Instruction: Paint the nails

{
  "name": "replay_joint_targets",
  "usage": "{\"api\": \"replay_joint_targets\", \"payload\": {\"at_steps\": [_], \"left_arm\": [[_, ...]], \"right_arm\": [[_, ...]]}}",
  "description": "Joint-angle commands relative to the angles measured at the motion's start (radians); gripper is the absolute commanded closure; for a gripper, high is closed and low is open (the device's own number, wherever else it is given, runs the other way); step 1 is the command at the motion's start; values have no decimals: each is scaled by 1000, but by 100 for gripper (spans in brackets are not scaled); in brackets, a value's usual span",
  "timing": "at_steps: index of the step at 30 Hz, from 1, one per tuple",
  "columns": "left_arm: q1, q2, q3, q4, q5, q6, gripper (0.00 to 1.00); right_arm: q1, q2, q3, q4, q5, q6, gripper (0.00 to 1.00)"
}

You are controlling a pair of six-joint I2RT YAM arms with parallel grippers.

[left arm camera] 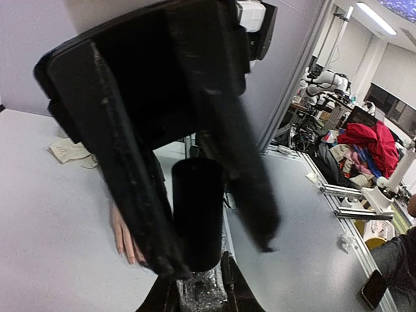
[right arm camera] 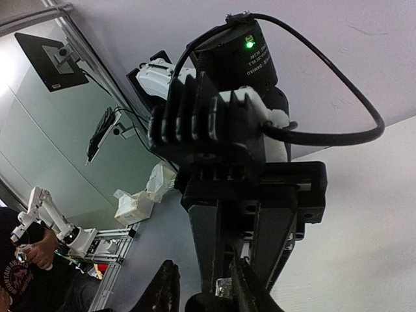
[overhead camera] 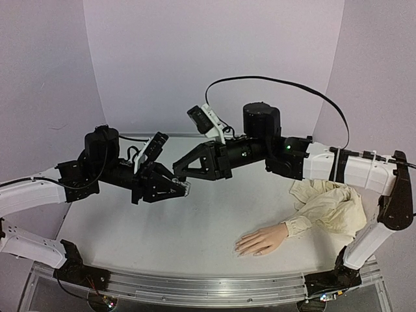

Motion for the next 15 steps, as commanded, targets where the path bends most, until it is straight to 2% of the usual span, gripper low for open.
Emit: {"api": "replay_joint_targets", "payload": {"at_steps": [1, 2, 6, 9, 10, 12, 13, 15], "left_arm": [[3, 5, 47, 51, 23, -6, 100], [3, 6, 47, 51, 13, -4, 100], [4, 1, 51, 51, -84, 12, 100], [3, -18, 36, 51, -365, 48, 100], [3, -22, 31, 51, -578, 51, 100], [3, -13, 27, 52, -891, 73, 100], [3, 1, 36, 53, -1019, 82, 100], [3, 62, 70, 59, -1176, 104, 100]], "right_arm": [[3, 1, 0, 84, -44, 9, 89], [2, 6, 0, 84, -42, 11, 99], [3, 9, -27, 80, 13, 17, 100], [7, 5, -44, -9, 211, 1, 100], [12, 7, -39, -87, 319, -10, 100], [43, 11, -18, -208, 732, 1, 100], [71, 23, 3, -285, 948, 17, 100], [154, 85, 97, -456, 1371, 67, 100]]}}
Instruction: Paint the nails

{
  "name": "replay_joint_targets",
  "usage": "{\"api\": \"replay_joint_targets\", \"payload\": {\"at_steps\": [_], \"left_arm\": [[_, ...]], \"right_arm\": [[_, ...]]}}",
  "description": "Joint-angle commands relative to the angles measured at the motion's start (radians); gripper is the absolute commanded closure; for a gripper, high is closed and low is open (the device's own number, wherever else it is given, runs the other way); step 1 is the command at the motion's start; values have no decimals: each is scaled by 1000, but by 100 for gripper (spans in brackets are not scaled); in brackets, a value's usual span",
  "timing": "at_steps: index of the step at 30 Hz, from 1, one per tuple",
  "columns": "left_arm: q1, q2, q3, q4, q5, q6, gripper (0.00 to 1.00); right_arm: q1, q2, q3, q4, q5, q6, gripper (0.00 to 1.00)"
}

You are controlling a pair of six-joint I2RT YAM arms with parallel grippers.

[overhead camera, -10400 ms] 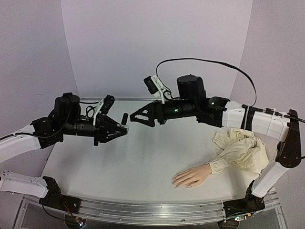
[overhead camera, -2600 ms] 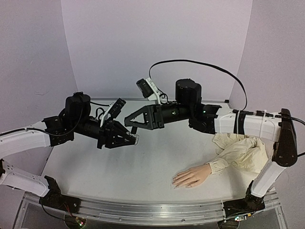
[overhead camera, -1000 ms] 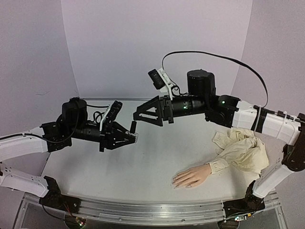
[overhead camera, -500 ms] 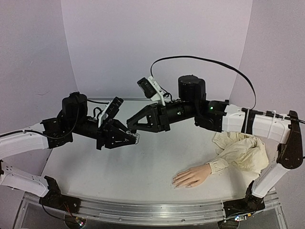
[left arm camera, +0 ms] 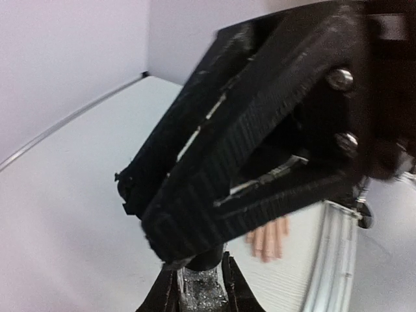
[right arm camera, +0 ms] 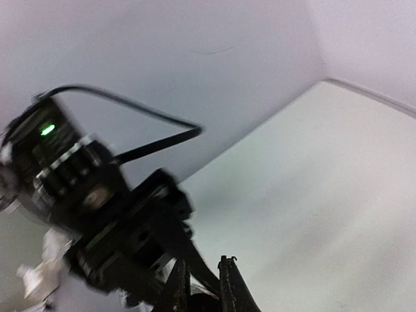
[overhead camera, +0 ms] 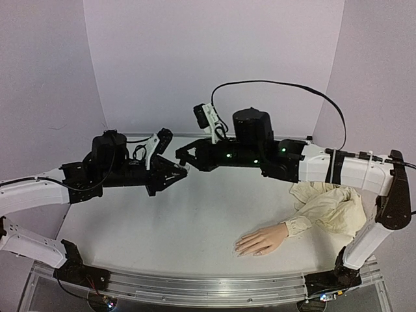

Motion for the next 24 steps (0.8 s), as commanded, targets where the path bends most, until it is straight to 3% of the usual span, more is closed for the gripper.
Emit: {"api": "replay_joint_targets", "payload": {"at_steps": [1, 3, 7, 11, 14, 18, 20, 24], "left_arm": [[22, 83, 92, 124, -660, 55, 100], [21, 138, 122, 134, -639, 49, 100], [14, 194, 125, 147, -519, 26, 100], [13, 162, 66, 146, -396, 30, 100], [15, 119, 20, 144, -272, 38, 100], [15, 53, -30, 128, -110, 32, 100], [20, 22, -39, 122, 9, 29, 100], [32, -18, -33, 120, 280, -2, 100]], "right_arm": [[173, 104, 152, -445, 932, 97, 100], [203, 142, 195, -482, 966, 147, 100], [204, 150, 199, -418, 863, 137, 100], [157, 62, 96, -265, 623, 51, 97], [76, 8, 45, -216, 349, 15, 66], [-10, -53, -6, -145, -38, -39, 36], [-26, -70, -8, -140, -162, -80, 19], [-52, -95, -16, -108, -292, -96, 6]]}}
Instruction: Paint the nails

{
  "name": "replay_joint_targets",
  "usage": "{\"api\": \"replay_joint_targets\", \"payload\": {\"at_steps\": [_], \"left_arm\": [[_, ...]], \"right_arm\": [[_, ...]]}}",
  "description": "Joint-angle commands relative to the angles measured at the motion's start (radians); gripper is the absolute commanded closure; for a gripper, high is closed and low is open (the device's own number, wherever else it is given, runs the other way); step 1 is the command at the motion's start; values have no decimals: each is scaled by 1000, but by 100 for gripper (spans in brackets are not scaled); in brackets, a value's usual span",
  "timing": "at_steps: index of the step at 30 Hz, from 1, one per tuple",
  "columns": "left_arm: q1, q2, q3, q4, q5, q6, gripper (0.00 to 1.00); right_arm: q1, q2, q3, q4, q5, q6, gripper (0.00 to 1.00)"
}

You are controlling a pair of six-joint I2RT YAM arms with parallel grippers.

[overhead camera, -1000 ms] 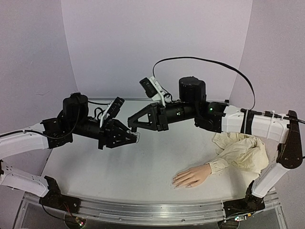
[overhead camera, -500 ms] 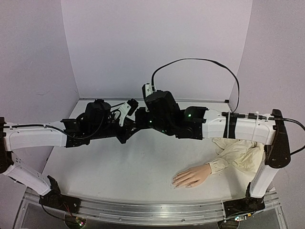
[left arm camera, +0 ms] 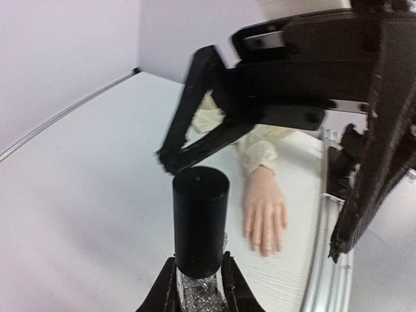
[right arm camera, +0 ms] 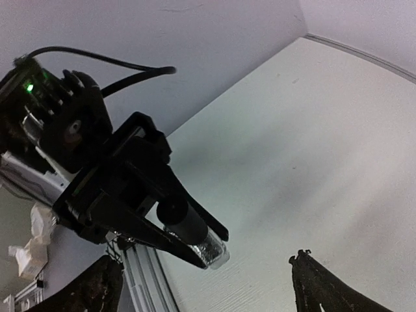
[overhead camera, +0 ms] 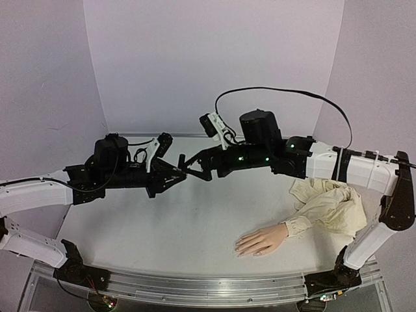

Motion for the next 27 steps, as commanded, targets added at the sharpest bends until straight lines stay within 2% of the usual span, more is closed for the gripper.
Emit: {"api": "replay_joint_targets", "payload": {"at_steps": [1, 5, 10, 13, 16, 18, 22, 24, 25, 27], "left_arm": [[11, -65, 21, 66, 366, -42, 100], [13, -65, 53, 65, 539, -80, 100], [13, -46, 77, 63, 621, -107, 100], [13, -38, 81, 63, 626, -110, 100], [13, -34, 83, 63, 628, -110, 100], [13, -30, 87, 63, 637, -110, 100], [14, -16, 94, 60, 643, -110, 100], [18, -17, 94, 58, 614, -110, 100], [23, -20, 94, 54, 594, -110, 100], [34, -31, 92, 46, 532, -101, 100]], "right_arm": [[-18, -67, -4, 97, -303, -49, 6], [-23, -54, 13, 156, -388, -18, 16], [-21, 0, 50, 238, -513, 41, 37], [-10, 19, 59, 275, -556, 62, 50], [1, 27, 65, 276, -567, 61, 53], [6, 31, 63, 277, -571, 60, 60], [6, 36, 64, 280, -577, 62, 76], [7, 41, 64, 280, -588, 62, 89], [7, 42, 61, 281, -588, 62, 99], [7, 43, 45, 280, -582, 60, 100]]}}
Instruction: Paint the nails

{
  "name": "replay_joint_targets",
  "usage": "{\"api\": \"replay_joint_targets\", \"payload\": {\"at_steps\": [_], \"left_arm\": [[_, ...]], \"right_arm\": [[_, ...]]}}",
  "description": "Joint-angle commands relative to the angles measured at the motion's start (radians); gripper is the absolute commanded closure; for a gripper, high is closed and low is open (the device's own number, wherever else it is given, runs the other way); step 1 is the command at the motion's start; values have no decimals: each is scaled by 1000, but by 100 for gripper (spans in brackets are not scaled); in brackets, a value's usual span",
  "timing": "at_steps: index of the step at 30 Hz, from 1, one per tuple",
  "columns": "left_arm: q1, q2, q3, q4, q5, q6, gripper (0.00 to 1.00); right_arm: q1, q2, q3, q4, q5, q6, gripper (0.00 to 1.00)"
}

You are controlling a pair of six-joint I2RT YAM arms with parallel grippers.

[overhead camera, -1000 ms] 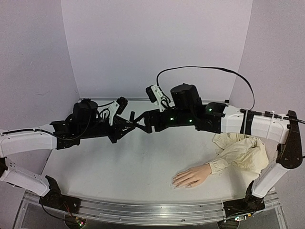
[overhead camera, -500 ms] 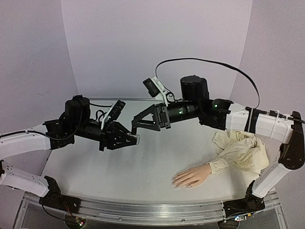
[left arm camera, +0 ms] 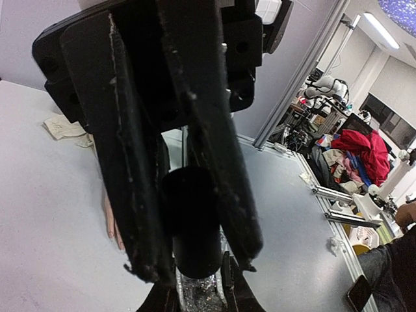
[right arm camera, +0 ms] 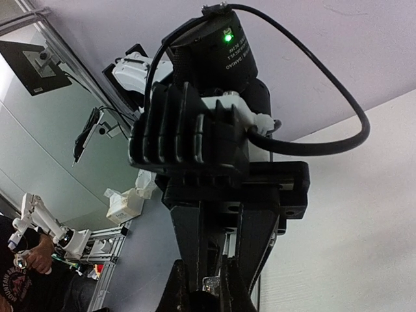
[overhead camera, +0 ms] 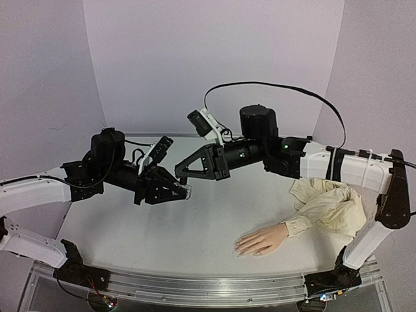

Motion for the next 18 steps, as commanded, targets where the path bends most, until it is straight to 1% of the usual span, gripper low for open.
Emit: {"api": "replay_joint_targets", "payload": {"at_steps": [1, 3, 6, 8, 9, 10, 11, 12, 13, 15, 18], "left_arm": [[28, -26, 52, 34, -127, 35, 100], [32, -53, 35, 20, -309, 78, 100], [32, -82, 20, 15, -677, 134, 100], [24, -68, 27, 25, -933, 183, 100], [24, -45, 38, 40, -1027, 202, 100], [24, -15, 52, 61, -1094, 221, 100], [22, 15, 68, 81, -1148, 229, 100], [21, 48, 85, 98, -1178, 229, 100], [19, 77, 99, 113, -1195, 230, 100], [8, 131, 120, 140, -1222, 231, 100], [-1, 161, 120, 143, -1226, 216, 100]], "right_arm": [[5, 6, 17, 62, -40, 19, 100], [5, 3, 1, 53, 17, 24, 100], [9, 1, -15, -10, 237, 39, 100], [40, 18, 2, -87, 482, 44, 100], [76, 33, 17, -151, 723, 56, 100], [112, 53, 41, -198, 894, 67, 100], [144, 75, 69, -238, 1032, 75, 100], [170, 100, 104, -266, 1130, 79, 100], [186, 126, 135, -284, 1181, 83, 100], [200, 163, 187, -298, 1215, 90, 100], [199, 184, 214, -296, 1212, 86, 100]]}}
